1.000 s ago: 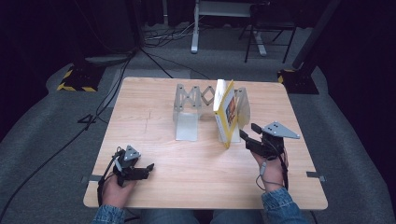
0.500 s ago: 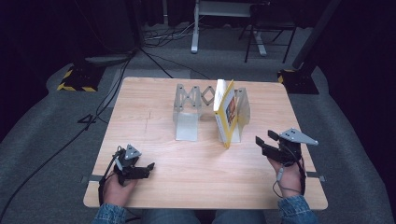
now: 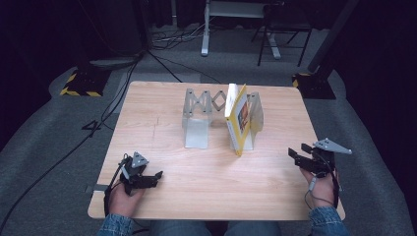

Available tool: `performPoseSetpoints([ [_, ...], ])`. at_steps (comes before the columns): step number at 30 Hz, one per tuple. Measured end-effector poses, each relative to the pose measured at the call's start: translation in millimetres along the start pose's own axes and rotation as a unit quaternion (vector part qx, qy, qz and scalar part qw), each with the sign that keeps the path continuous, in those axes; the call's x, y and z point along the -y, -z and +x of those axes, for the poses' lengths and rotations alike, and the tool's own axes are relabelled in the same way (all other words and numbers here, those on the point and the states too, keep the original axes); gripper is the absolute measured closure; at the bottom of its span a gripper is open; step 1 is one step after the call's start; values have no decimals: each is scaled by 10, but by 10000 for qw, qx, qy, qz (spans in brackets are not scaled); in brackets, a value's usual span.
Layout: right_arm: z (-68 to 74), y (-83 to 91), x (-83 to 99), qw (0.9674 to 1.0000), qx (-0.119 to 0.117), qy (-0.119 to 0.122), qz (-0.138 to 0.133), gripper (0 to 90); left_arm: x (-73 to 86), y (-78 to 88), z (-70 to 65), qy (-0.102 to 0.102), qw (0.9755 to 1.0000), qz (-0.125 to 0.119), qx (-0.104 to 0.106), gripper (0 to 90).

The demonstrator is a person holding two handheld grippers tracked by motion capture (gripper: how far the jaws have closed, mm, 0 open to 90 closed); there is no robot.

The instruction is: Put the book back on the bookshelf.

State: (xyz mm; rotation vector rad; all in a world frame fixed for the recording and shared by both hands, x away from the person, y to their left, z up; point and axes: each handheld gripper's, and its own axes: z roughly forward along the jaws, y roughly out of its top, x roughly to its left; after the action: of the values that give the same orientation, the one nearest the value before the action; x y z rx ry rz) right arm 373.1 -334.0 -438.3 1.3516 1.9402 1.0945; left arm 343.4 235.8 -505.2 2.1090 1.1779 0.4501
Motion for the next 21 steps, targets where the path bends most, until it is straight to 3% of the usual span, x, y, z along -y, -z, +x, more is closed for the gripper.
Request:
performPoseSetpoints([
  [8,-182,-80,223,9992,1,-111,393,392,0,0,0,2,10000,0,4,187],
  [14,-238,-141,391,9977,36,-115,662,384,0,0,0,1,10000,3,4,187],
  [21,-223,-213,575,9976,244,134,640,387,0,0,0,3,10000,1,4,187],
])
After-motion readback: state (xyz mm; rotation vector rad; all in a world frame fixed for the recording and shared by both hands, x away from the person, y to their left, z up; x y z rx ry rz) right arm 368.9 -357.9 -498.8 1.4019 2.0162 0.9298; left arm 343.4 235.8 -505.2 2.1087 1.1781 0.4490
